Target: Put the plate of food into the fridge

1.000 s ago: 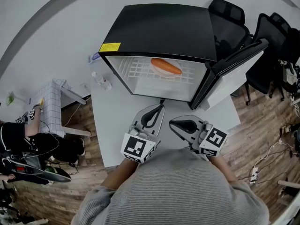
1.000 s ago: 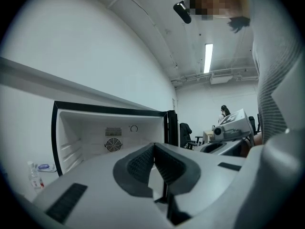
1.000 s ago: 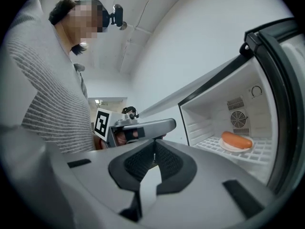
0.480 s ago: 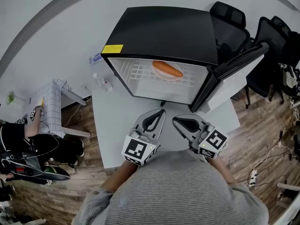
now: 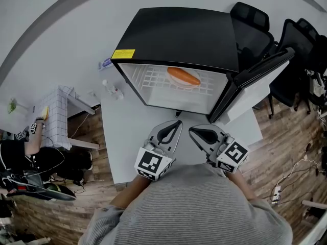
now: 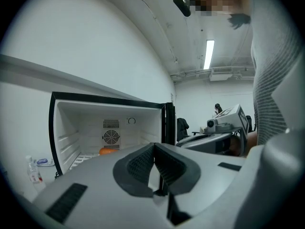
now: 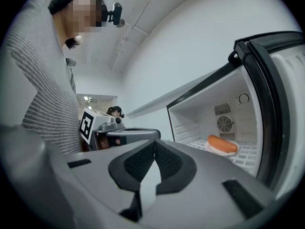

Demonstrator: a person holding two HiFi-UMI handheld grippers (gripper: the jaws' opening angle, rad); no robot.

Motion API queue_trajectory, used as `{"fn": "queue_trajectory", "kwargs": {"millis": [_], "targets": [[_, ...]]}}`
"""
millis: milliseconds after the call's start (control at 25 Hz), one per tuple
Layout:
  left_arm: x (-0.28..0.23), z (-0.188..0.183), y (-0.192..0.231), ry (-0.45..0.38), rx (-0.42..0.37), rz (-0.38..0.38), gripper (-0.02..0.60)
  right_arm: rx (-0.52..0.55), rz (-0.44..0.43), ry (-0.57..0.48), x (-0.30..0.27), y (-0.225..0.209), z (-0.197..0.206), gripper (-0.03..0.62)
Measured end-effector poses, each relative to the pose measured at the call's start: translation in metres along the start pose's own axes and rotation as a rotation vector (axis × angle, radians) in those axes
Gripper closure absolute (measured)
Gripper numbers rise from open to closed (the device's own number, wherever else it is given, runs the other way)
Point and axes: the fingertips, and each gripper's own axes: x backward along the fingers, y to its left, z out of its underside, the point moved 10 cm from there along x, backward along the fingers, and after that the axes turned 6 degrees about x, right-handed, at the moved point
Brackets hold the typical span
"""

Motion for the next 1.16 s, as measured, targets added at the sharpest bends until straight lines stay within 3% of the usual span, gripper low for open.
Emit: {"fn": "queue_trajectory", "kwargs": {"millis": [240,1160], "targets": [[-0.005,-0.003,-0.002,0.001,-0.008,0.007,0.569,0.035,-0.014,0.012,-0.002,0.001,0.001,0.580],[-0.011,-0.002,-0.007,0.013,-0.002,0.015,0.569,0.011,-0.025,0.008,0.005,-0.004,0.003,0.580]]}}
